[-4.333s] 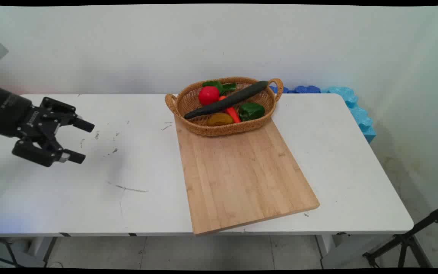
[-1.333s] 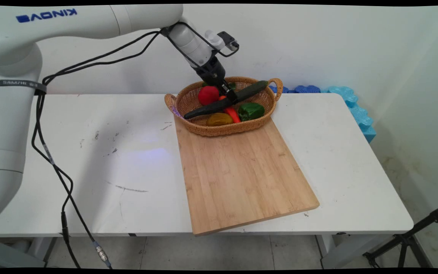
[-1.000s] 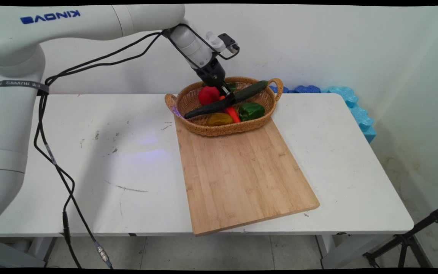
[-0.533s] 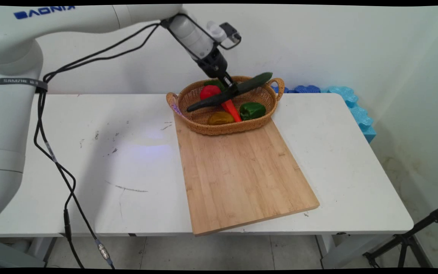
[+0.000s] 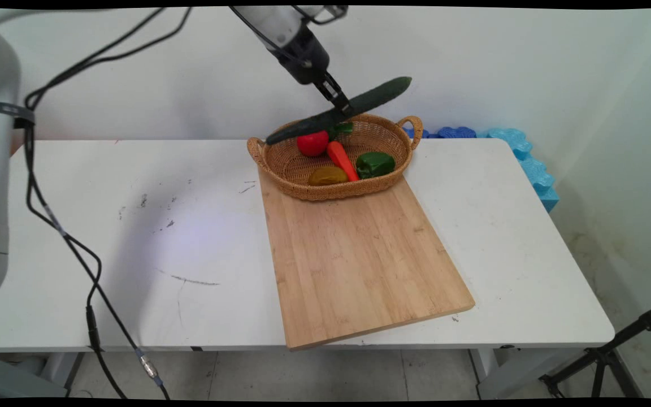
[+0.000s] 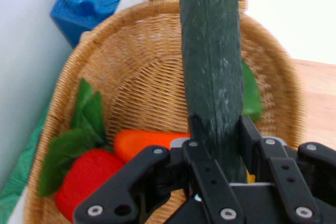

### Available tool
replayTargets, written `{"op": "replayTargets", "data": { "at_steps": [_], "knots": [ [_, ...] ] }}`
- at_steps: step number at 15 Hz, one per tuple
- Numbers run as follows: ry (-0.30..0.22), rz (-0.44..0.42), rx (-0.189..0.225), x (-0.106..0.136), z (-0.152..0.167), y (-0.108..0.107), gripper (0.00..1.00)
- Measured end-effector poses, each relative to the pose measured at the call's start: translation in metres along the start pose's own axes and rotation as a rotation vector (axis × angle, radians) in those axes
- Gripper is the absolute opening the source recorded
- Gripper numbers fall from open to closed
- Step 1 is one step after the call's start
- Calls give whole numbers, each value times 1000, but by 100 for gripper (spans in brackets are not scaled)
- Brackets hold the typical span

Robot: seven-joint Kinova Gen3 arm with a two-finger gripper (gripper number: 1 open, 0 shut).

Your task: Place the picked object on the cutting board

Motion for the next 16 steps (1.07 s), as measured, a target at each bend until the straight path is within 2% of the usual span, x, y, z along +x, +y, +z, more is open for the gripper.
{"op": "replayTargets", "data": {
  "at_steps": [5,8,11,16],
  "knots": [
    [-4,4,-58,-18,-48,30,0],
    [-13,25,-83,-33,-55,50,0],
    [-35,54,-107,-57,-48,77,0],
    [-65,87,-120,-95,-15,116,0]
  ]
}}
